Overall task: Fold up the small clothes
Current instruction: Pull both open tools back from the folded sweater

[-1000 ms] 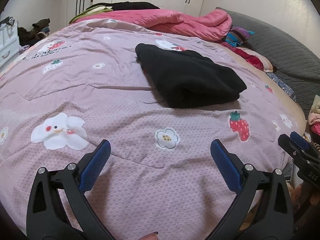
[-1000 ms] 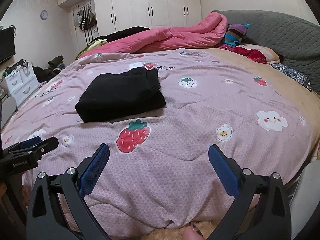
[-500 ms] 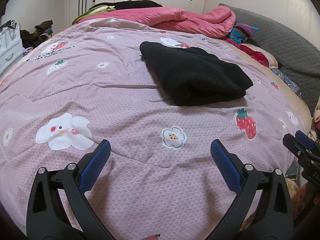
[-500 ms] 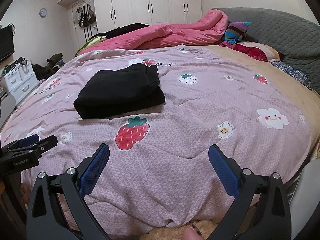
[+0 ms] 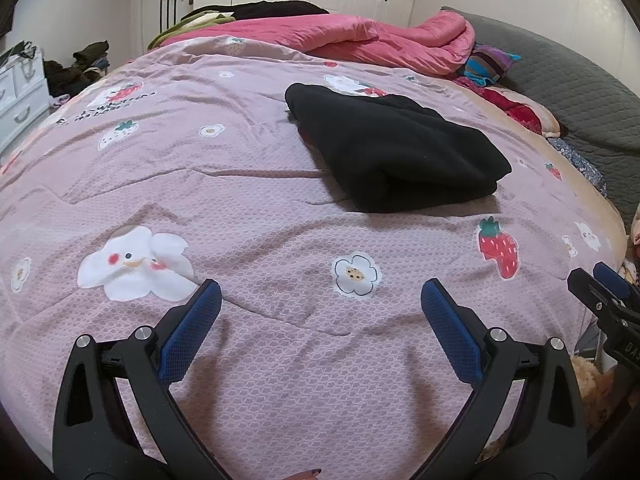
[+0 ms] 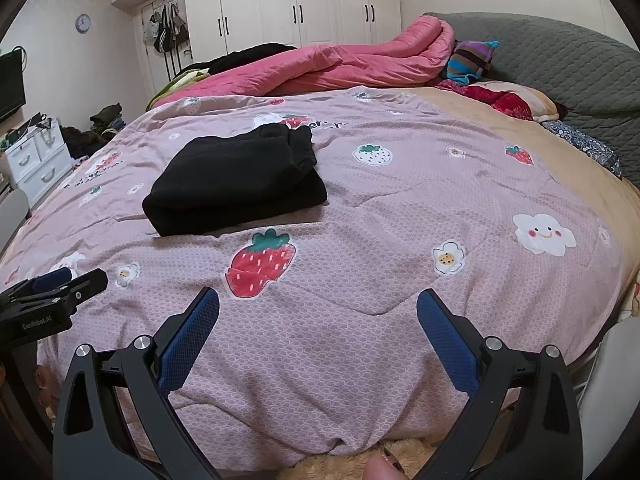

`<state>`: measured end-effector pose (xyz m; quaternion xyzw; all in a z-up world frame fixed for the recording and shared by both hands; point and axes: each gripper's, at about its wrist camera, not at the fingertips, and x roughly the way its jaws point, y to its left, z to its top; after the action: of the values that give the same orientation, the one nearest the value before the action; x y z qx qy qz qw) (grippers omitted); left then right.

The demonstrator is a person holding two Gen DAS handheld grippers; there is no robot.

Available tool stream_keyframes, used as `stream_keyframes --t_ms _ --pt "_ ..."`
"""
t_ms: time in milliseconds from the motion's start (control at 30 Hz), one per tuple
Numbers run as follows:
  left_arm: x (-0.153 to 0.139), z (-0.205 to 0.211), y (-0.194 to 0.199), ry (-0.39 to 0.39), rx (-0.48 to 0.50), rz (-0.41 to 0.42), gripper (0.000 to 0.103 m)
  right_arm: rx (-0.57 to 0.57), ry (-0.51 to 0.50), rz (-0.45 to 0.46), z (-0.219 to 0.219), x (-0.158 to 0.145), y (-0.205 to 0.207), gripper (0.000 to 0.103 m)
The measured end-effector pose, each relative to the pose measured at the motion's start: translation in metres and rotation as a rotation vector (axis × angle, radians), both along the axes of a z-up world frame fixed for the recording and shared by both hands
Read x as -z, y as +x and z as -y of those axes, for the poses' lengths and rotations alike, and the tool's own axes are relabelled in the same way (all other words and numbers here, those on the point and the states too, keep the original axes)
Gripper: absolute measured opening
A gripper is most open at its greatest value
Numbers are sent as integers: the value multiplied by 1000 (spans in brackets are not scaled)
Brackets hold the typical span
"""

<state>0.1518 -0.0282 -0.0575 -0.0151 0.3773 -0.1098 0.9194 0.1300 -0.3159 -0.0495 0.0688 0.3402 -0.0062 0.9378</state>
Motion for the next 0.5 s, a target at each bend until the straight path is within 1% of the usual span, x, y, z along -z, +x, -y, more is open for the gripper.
stream_keyframes --t_ms 500 --pt "1 -1 1 0 -12 -6 94 2 -2 3 0 0 -1 99"
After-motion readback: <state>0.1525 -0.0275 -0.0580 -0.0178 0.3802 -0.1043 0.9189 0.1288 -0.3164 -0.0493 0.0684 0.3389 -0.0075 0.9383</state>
